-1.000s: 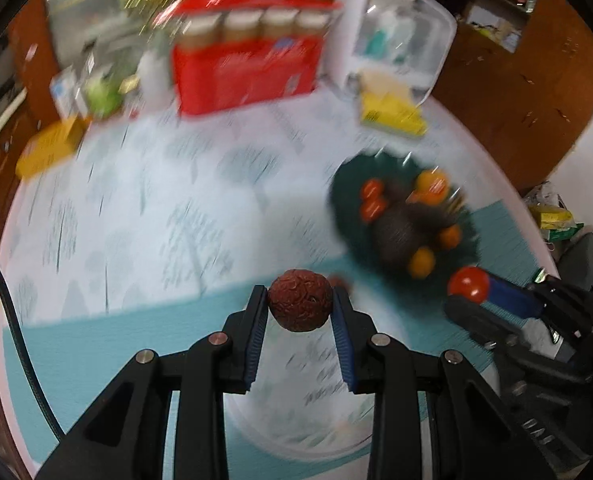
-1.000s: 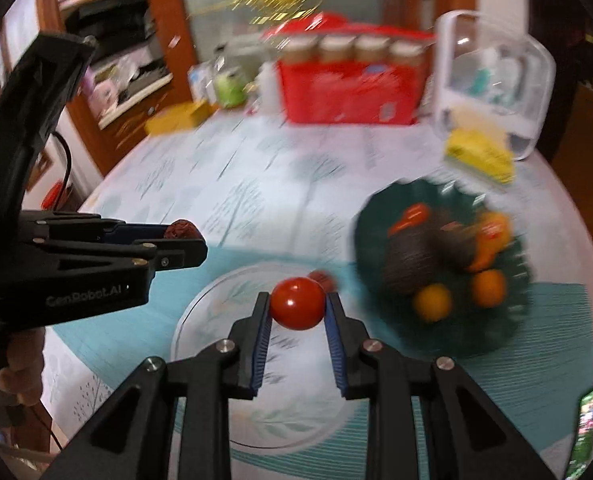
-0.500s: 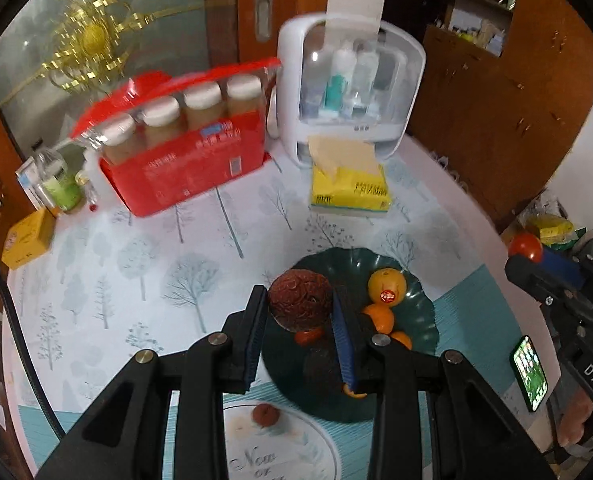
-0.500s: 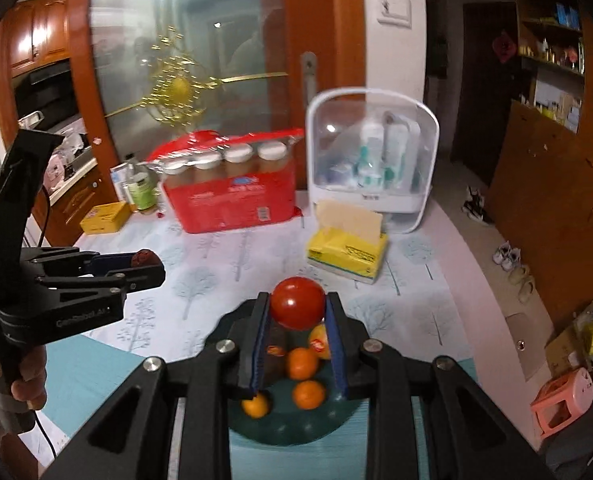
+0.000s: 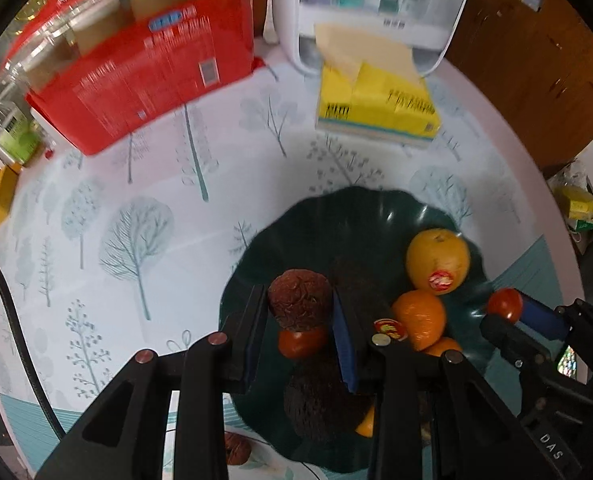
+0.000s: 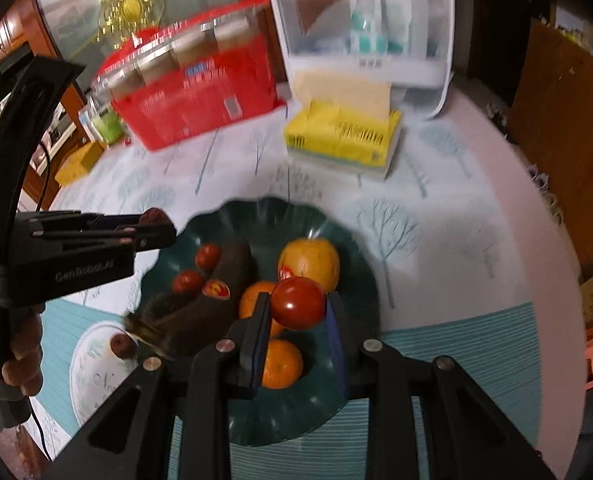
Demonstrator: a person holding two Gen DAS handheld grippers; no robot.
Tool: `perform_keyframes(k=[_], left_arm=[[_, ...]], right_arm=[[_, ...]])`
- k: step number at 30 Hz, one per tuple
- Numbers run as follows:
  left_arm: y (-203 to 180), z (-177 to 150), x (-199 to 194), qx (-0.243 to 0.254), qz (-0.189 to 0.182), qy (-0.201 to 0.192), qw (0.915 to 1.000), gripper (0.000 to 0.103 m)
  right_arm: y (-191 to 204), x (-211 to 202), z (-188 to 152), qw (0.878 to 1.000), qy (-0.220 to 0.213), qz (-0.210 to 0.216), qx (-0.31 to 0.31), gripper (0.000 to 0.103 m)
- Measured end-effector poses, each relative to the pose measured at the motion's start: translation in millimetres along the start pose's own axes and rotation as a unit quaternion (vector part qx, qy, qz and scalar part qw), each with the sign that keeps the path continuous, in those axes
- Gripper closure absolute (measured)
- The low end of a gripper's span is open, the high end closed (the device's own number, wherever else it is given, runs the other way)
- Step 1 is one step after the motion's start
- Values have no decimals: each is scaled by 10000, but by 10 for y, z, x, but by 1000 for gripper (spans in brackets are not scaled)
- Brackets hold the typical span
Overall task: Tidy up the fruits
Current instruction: 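Carry lychee and tomato onto the green plate and open both tools, then withdraw both tools back toward the white plate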
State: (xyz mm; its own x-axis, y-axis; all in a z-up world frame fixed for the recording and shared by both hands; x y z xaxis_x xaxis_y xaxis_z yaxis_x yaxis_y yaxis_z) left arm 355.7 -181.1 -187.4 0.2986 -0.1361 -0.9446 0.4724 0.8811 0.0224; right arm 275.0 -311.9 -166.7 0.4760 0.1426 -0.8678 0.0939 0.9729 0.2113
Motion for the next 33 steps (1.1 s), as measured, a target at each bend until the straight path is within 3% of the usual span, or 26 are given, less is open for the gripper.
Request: perform_keyframes(k=[9, 11, 13, 19, 22, 33], left_arm=[[-3, -59, 284, 20, -47, 251, 9997, 72], [-2, -67, 286, 27, -61, 245, 9997, 64], [4, -70, 276, 36, -28, 218, 9998, 48], [20, -100, 166, 55, 50, 70, 9999, 38], [50, -132, 84, 9, 52, 10, 10000, 37], [156, -259, -134, -224, 37, -133, 9997, 35]], right_arm=[[-63, 363, -133, 9993, 311, -182, -118, 76], [-66, 368, -130, 9991, 241, -299, -195, 75], [-59, 361, -114, 9988, 210, -364, -248, 74], [-50, 312, -100, 9990, 117, -360, -221, 68], [-21, 236, -83, 9995, -12, -280, -172, 63], [87, 74, -63, 9995, -192, -174, -197, 62]])
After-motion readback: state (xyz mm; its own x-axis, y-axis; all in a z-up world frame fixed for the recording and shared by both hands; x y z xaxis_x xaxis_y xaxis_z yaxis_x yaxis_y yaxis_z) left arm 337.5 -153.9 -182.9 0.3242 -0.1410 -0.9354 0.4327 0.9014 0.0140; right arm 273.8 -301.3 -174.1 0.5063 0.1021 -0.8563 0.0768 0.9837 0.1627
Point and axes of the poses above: each gripper's, at about its wrist camera, not at the fingertips, and x roughly the way its jaws point, y to its left, z to its top, the point moved 8 cm from there along x, roughly the way its jaws point, and after that the axes turned 8 degrees about x, right-handed, at the moved point
